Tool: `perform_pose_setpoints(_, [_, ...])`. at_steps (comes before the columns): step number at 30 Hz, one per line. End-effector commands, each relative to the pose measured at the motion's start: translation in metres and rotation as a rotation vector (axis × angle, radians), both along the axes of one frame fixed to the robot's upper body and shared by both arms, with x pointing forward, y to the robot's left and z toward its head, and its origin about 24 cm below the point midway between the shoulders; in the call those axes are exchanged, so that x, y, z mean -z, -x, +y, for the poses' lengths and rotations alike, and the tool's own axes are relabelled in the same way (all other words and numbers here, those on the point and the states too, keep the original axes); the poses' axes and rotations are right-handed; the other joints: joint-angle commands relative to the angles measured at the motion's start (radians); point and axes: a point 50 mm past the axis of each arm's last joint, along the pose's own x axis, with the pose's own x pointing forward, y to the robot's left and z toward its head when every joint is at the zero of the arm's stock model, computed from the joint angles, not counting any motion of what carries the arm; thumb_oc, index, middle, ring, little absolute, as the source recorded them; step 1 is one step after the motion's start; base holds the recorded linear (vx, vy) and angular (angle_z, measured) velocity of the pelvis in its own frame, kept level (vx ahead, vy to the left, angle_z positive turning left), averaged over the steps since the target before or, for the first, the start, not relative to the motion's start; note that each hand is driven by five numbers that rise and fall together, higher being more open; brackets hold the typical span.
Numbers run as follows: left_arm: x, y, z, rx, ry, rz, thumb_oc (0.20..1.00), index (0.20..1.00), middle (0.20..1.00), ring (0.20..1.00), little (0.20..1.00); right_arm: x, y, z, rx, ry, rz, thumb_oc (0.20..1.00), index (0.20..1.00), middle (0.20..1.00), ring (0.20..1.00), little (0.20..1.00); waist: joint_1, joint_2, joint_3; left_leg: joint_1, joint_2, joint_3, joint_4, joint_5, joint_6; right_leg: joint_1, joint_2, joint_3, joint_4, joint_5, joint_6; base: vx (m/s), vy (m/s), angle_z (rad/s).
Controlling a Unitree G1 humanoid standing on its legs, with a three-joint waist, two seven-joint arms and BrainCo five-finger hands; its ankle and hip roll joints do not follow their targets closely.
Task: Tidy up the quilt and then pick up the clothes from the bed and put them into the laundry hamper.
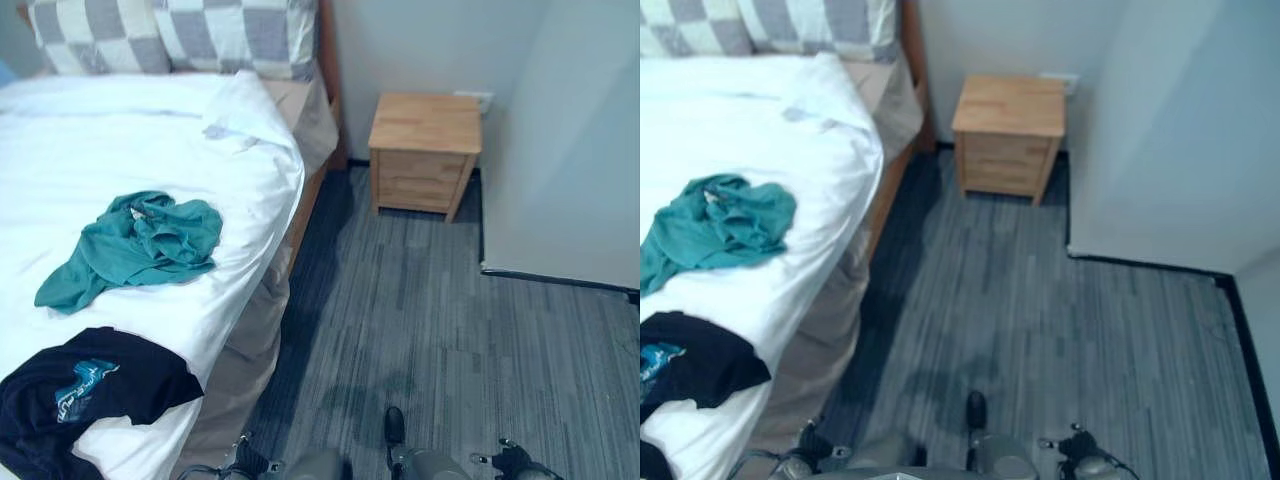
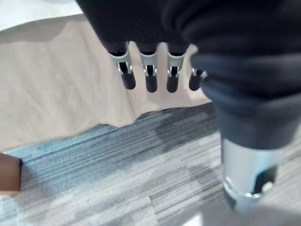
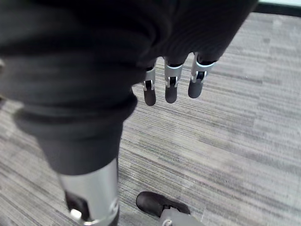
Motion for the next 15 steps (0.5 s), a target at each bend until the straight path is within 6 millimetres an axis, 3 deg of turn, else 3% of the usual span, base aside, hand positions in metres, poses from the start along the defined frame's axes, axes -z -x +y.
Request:
perform_pose_setpoints(1, [-0.011,-0.036,-0.006,0.045,-0.002,-0.096,1.0,1.0,1.0,1.0,1.0,-0.006,0.011,-0.026,-0.021,0.081,0.015,1.0,1.0,1.0,1.0,1.0,-0.045,0.034,0.041,0.225,-0.004,0.01,-0.699,-0.069,-0.045,0.112,-0.107,0.003,-0.01,-0.129,0.226,0.69,-0.028,-0.08])
perform_pose_setpoints(3, [-0.008,-0.028,-0.007,0.059,0.001,-0.066,1.0,1.0,1.0,1.0,1.0,-0.005,0.013,-0.027,-0.023,0.082,0.02,1.0,1.0,1.0,1.0,1.0,-0.041,0.058,0.016,0.238,-0.021,0.107,-0.888,-0.043,-0.036,0.146,-0.084,-0.014,-0.007,-0.172,0.232,0.41,-0.002,0.12])
perform_pose_setpoints(5, [-0.006,-0.022,-0.005,0.058,-0.005,-0.039,1.0,1.0,1.0,1.0,1.0,-0.006,0.012,-0.026,-0.018,0.082,0.014,1.0,1.0,1.0,1.0,1.0,-0.041,0.072,-0.003,0.268,-0.011,0.216,-0.966,-0.033,-0.031,0.168,-0.063,-0.03,0.027,-0.22,0.232,0.39,-0.003,0.2])
perform_pose_setpoints(6, [-0.006,-0.022,-0.005,0.058,-0.005,-0.039,1.0,1.0,1.0,1.0,1.0,-0.006,0.012,-0.026,-0.018,0.082,0.014,1.0,1.0,1.0,1.0,1.0,-0.041,0.072,-0.002,0.269,-0.011,0.216,-0.967,-0.032,-0.031,0.169,-0.064,-0.03,0.027,-0.221,0.232,0.48,0.055,0.34])
perform_pose_setpoints(7, [-0.003,-0.012,0.0,0.036,-0.016,-0.003,1.0,1.0,1.0,1.0,1.0,-0.004,0.011,-0.02,-0.046,0.074,0.019,1.0,1.0,1.0,1.0,1.0,-0.031,0.069,-0.017,0.331,-0.04,0.19,-1.016,-0.058,0.016,0.154,-0.055,-0.053,0.211,-0.231,0.254,0.3,0.042,0.2])
perform_pose_setpoints(8, [-0.003,-0.012,0.0,0.035,-0.016,-0.004,1.0,1.0,1.0,1.0,1.0,-0.004,0.011,-0.02,-0.046,0.074,0.019,1.0,1.0,1.0,1.0,1.0,-0.03,0.07,-0.02,0.328,-0.038,0.191,-1.018,-0.056,0.016,0.15,-0.053,-0.052,0.212,-0.229,0.253,0.5,0.07,0.03])
perform_pose_setpoints(9, [-0.001,-0.008,0.003,0.041,-0.025,0.022,1.0,1.0,1.0,1.0,1.0,-0.003,0.01,-0.016,-0.042,0.055,0.01,1.0,1.0,1.0,1.0,1.0,-0.05,0.075,-0.005,0.395,-0.044,0.176,-1.05,-0.084,0.042,0.031,-0.085,-0.094,0.482,-0.136,0.352,0.31,0.032,0.05])
perform_pose_setpoints(10, [-0.002,-0.009,0.005,0.04,-0.036,0.02,1.0,1.0,1.0,1.0,1.0,-0.004,0.007,-0.014,-0.049,0.052,0.001,1.0,1.0,1.0,1.0,1.0,-0.066,0.08,0.01,0.431,-0.042,0.164,-1.063,-0.086,0.051,-0.014,-0.103,-0.095,0.598,-0.089,0.379,0.4,0.035,0.25])
perform_pose_setpoints(11, [-0.003,-0.01,0.008,0.037,-0.043,0.016,1.0,1.0,1.0,1.0,1.0,-0.004,0.005,-0.013,-0.056,0.05,-0.006,1.0,1.0,1.0,1.0,1.0,-0.073,0.102,0.015,0.456,-0.019,0.144,-1.09,-0.082,0.049,-0.074,-0.097,-0.09,0.689,-0.072,0.368,0.47,-0.069,0.44])
perform_pose_setpoints(12, [-0.007,-0.017,0.009,0.026,-0.04,-0.016,1.0,1.0,1.0,1.0,1.0,-0.004,0.004,-0.011,-0.066,0.05,-0.009,1.0,1.0,1.0,1.0,1.0,-0.083,0.11,0.025,0.502,-0.018,0.079,-1.121,-0.077,0.041,-0.151,-0.107,-0.074,0.718,-0.109,0.339,0.35,-0.075,0.46])
perform_pose_setpoints(13, [-0.007,-0.017,0.009,0.026,-0.04,-0.017,1.0,1.0,1.0,1.0,1.0,-0.004,0.003,-0.011,-0.066,0.05,-0.009,1.0,1.0,1.0,1.0,1.0,-0.084,0.112,0.024,0.5,-0.016,0.079,-1.121,-0.075,0.041,-0.152,-0.105,-0.076,0.714,-0.105,0.338,0.4,-0.147,0.88])
perform_pose_setpoints(15, [-0.01,-0.026,0.008,0.036,-0.037,-0.054,1.0,1.0,1.0,1.0,1.0,-0.004,0.003,-0.009,-0.07,0.046,-0.011,1.0,1.0,1.0,1.0,1.0,-0.089,0.105,0.021,0.512,-0.011,0.035,-1.124,-0.079,0.028,-0.162,-0.099,-0.041,0.562,-0.143,0.309,0.33,-0.238,1.25])
